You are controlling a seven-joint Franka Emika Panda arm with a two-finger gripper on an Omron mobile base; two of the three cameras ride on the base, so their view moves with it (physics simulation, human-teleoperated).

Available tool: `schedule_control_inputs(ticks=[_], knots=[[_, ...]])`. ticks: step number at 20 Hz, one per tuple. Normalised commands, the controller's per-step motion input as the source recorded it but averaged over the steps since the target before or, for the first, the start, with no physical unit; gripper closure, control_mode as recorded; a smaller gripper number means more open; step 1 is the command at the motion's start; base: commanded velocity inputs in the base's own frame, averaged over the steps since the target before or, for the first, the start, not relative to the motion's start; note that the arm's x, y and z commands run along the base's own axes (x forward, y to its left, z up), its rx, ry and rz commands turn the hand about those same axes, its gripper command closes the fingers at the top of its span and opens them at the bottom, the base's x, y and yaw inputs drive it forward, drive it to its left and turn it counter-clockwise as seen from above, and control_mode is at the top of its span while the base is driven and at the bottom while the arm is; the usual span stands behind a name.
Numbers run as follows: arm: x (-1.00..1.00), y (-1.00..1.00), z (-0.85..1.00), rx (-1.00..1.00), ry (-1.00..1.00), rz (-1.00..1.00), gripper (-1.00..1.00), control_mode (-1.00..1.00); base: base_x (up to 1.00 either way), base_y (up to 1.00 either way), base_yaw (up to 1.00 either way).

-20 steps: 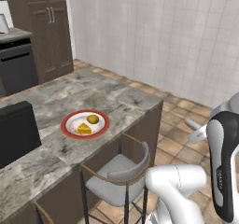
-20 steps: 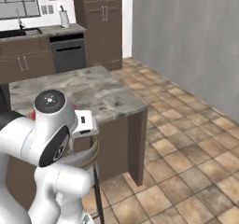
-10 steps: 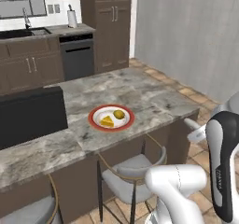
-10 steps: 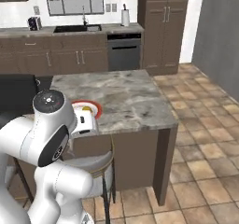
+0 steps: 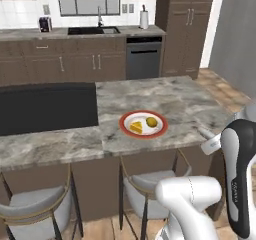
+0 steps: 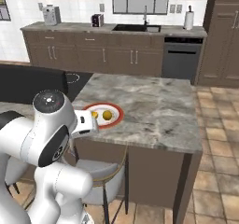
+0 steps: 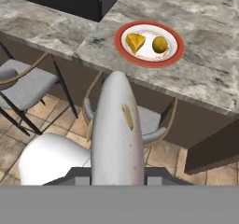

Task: Take the cheese, fish, and lemon from the fridge and place them on the plate on the dining counter to create an appetizer plate.

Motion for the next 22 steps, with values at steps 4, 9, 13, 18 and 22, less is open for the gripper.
schedule_control_inputs(ticks=[4, 9, 13, 18, 22], knots=[[0.00, 0.00, 0.00, 0.00, 0.00, 0.00, 1.00, 1.00, 0.61, -0.13, 0.56], [0.00, 0.00, 0.00, 0.00, 0.00, 0.00, 1.00, 1.00, 0.58, -0.01, 0.47], [0.00, 0.00, 0.00, 0.00, 0.00, 0.00, 1.00, 1.00, 0.34, 0.00, 0.35], [0.15, 0.00, -0.06, 0.00, 0.01, 0.06, 1.00, -1.00, 0.09, 0.00, 0.13], [0.67, -0.09, -0.06, 0.00, 0.00, 0.07, 1.00, -1.00, 0.00, 0.00, 0.00]])
